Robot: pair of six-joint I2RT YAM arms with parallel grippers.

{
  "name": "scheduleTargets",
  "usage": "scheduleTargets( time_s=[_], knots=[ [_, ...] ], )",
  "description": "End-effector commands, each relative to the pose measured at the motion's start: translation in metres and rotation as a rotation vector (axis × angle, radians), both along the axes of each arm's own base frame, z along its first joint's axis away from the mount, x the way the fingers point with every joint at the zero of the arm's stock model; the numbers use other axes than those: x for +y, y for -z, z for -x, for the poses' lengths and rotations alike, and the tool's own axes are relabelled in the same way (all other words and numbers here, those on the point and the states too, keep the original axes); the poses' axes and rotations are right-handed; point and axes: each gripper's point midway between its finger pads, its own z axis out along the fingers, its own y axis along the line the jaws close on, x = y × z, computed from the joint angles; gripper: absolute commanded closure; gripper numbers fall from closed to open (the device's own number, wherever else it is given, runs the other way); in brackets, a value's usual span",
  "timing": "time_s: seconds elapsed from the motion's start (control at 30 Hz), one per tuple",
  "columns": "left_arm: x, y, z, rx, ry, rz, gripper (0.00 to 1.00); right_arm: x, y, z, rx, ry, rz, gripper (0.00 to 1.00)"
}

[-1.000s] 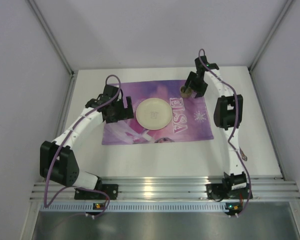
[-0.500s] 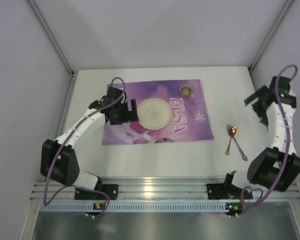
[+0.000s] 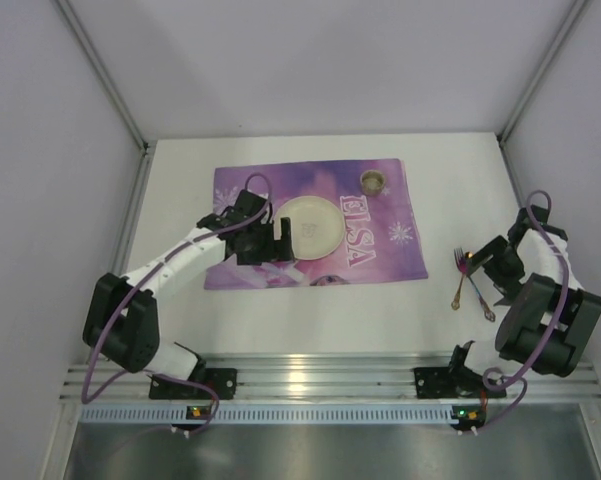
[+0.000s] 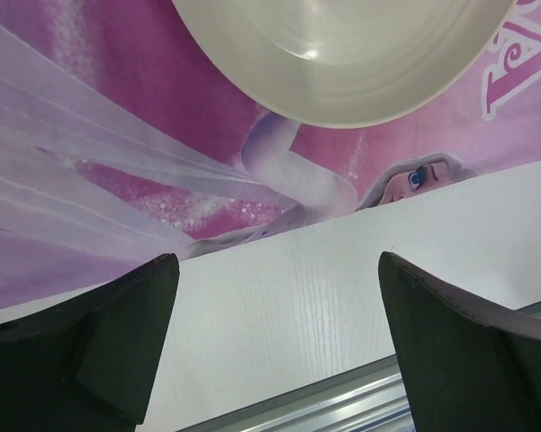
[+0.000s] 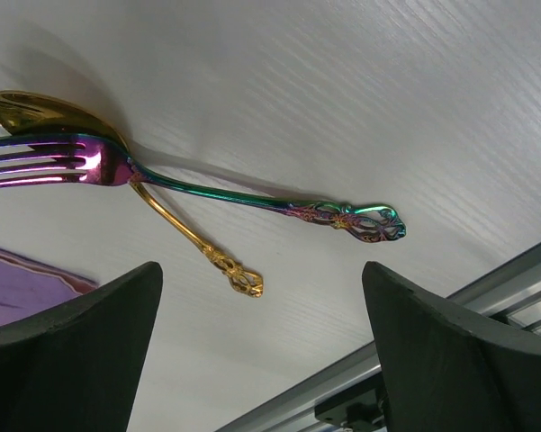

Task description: Set the dinner table for one person

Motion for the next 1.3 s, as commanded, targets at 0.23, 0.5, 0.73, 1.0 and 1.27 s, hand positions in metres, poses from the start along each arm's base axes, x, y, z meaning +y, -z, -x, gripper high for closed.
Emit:
scheduleTargets(
  time_s=[0.23,0.5,0.73,1.0,1.27],
  knots=[
    [0.009,-0.009,0.013,-0.054,-0.047,0.029,0.03,-0.014,0.016,-0.024,-0.008,-0.075,0.042,0.14],
    [0.010,-0.003,0.018,-0.043,-0.060,0.039,0.02,-0.001,0.015,-0.048,0.021,-0.222,0.113,0.17],
    [0.010,-0.003,0.015,-0.050,-0.069,0.039,0.03,0.014,0.025,-0.046,0.075,-0.291,0.148,0.24],
    [0.014,0.000,0.020,-0.047,-0.076,0.032,0.02,0.011,0.025,-0.055,0.075,-0.307,0.158,0.30],
    [0.014,0.002,0.022,-0.040,-0.071,0.031,0.03,-0.004,0.028,-0.069,0.103,-0.315,0.215,0.34]
  ],
)
